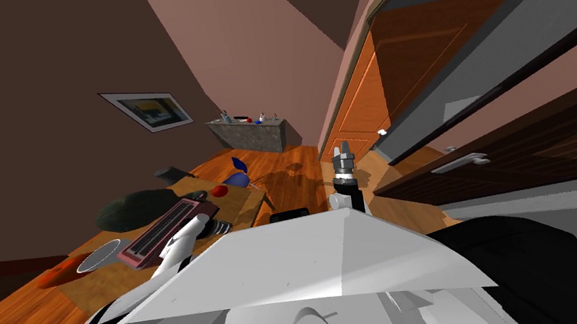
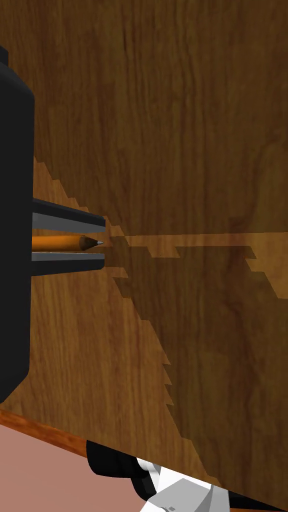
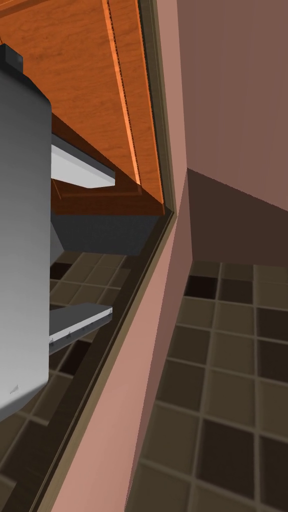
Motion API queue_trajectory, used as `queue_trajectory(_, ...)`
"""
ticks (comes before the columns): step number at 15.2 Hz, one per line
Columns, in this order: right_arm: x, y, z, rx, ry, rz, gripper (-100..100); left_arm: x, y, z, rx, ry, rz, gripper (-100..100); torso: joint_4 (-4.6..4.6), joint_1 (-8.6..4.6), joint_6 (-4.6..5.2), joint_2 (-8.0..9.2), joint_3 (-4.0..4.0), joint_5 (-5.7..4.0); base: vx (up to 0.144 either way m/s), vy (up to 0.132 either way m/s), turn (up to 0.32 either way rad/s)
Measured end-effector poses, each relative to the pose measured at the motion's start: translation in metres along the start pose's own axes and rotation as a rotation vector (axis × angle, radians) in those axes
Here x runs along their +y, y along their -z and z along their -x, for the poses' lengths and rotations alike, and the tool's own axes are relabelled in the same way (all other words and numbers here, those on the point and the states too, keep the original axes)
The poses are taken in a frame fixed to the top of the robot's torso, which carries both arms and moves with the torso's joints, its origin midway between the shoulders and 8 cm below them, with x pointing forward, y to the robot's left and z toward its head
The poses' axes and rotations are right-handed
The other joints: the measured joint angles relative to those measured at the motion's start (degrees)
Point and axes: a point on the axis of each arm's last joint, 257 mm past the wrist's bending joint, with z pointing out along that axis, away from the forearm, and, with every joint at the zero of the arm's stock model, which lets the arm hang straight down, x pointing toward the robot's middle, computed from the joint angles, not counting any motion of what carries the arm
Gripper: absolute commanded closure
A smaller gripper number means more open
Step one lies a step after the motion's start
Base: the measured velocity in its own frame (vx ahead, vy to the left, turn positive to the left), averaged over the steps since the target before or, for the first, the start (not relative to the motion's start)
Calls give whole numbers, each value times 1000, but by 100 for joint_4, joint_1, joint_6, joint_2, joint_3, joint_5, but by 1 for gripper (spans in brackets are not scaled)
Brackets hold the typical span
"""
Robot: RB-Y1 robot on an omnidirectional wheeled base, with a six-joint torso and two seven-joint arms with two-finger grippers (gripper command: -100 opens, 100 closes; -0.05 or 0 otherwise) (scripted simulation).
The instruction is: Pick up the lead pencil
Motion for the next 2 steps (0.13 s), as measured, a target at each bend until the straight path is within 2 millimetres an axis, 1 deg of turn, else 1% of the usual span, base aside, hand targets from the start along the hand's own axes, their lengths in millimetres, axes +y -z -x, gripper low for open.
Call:
queue_trajectory(1,0,0,0,0,0,0,0,-5,6,0,0,1,-3,100,0,-7,0,4,2,0,-31,-55,-15)
queue_trajectory(2,0,0,0,0,0,0,0,-9,11,0,-1,4,-4,100,0,-11,0,6,3,0,-18,-30,-1)
